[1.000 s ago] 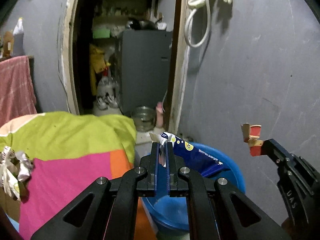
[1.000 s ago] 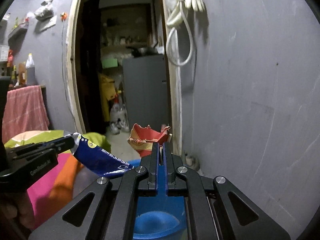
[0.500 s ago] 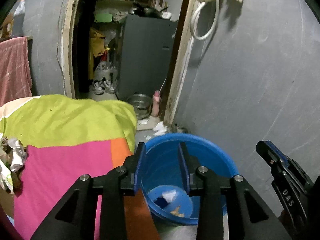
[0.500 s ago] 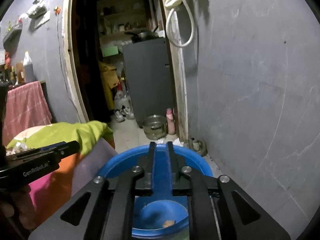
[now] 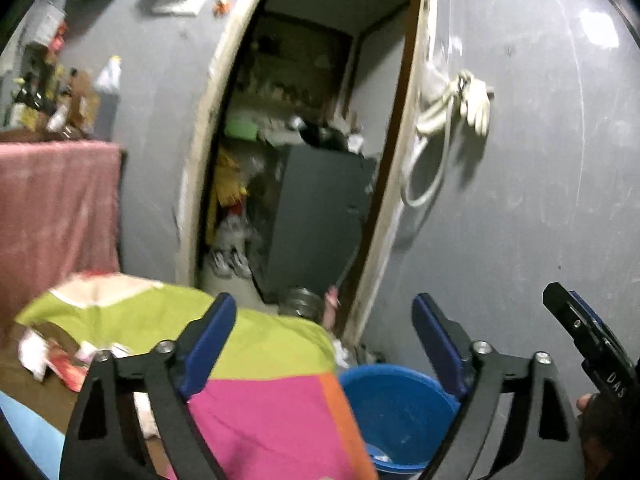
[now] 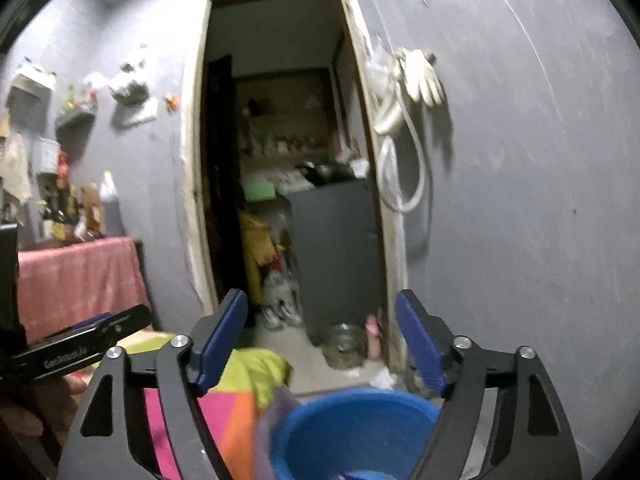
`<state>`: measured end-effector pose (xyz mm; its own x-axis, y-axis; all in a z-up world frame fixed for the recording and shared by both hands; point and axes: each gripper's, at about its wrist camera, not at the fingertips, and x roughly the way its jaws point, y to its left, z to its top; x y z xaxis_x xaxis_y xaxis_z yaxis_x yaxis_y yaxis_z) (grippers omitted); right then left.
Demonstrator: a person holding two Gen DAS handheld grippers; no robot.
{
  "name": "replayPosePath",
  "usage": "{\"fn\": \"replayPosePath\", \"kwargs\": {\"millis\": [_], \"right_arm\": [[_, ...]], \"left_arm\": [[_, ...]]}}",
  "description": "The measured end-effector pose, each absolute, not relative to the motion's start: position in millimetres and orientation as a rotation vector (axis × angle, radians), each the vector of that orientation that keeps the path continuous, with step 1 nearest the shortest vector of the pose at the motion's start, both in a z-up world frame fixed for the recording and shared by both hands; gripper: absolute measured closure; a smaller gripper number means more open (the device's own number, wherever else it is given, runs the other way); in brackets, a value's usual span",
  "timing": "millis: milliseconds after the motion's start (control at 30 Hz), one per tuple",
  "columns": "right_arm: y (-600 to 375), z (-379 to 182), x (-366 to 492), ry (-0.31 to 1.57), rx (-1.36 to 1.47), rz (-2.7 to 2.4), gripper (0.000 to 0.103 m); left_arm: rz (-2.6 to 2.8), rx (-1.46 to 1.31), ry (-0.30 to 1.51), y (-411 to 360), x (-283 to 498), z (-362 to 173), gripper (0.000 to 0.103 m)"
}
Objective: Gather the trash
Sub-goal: 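Move both open tools back over the trash on the blanket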
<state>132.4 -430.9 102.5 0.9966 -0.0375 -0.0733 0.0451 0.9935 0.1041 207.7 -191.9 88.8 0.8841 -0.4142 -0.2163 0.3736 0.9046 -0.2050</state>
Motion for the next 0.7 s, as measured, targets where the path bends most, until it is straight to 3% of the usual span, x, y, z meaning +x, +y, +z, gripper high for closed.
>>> {"fn": "replayPosePath", "kwargs": {"millis": [33,167,700], "right_arm": [[-424.7,105.8,131.5,0.061,0.108,-0.034,0.019],[-397.0,117.1,122.6,0.019,0.129,0.012,0.001],[-272.5,100.8,107.6,-0.031,0.074,0.265,0.000]], "left_arm": [[-0.404,-0.159,0.246,-184.4,202.7,90.7,0.006],[-0.362,-0.157,0.211,-145.7,185.6,98.1,0.005],[-0.136,-0.131,0.149,-4.4,134.6,70.0,0.002]]}}
